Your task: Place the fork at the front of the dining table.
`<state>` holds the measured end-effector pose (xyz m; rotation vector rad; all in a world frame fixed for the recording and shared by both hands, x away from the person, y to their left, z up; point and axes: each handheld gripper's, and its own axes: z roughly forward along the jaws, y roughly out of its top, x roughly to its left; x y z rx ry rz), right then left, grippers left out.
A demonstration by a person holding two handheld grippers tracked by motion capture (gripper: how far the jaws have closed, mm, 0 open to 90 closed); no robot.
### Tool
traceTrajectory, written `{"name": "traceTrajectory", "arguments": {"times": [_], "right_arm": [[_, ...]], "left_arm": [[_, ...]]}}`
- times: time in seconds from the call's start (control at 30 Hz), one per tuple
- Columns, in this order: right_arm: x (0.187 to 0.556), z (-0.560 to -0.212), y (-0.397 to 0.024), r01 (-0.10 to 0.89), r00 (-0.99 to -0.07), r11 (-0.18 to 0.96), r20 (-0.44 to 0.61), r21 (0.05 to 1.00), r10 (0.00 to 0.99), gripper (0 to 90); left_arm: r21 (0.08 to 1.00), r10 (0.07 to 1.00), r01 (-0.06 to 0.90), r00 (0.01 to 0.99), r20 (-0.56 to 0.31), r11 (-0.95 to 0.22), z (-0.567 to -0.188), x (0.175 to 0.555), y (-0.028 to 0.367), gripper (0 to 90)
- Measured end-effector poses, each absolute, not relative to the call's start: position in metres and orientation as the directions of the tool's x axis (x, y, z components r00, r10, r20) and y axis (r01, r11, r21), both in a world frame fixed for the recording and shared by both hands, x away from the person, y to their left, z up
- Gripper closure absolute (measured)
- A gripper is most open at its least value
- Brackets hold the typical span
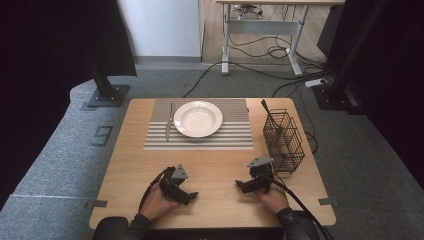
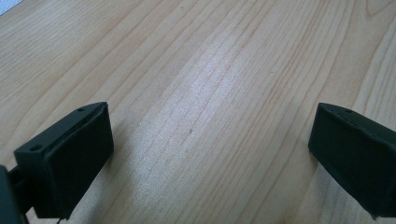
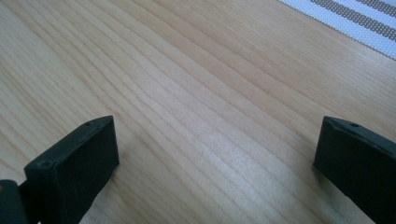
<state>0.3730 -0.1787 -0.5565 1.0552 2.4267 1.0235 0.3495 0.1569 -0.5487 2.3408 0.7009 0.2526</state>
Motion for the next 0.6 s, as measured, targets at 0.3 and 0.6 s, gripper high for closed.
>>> {"name": "traceTrajectory", "arguments": {"times": [0.3,0.6], "right_arm": [[0.366,-0.557,-0.181,0.514,-0.682,0.474,0.006,0.715,0.731,0.0],[0.355,-0.557,-0.185,0.499,-0.704,0.489,0.005,0.715,0.71,0.0]], "left_arm": [[0.659,0.536,0.415,0.844,-0.021,-0.627,-0.54,0.352,0.155,1.0],[0.677,0.516,0.404,0.855,-0.042,-0.615,-0.521,0.362,0.146,3.0]]}}
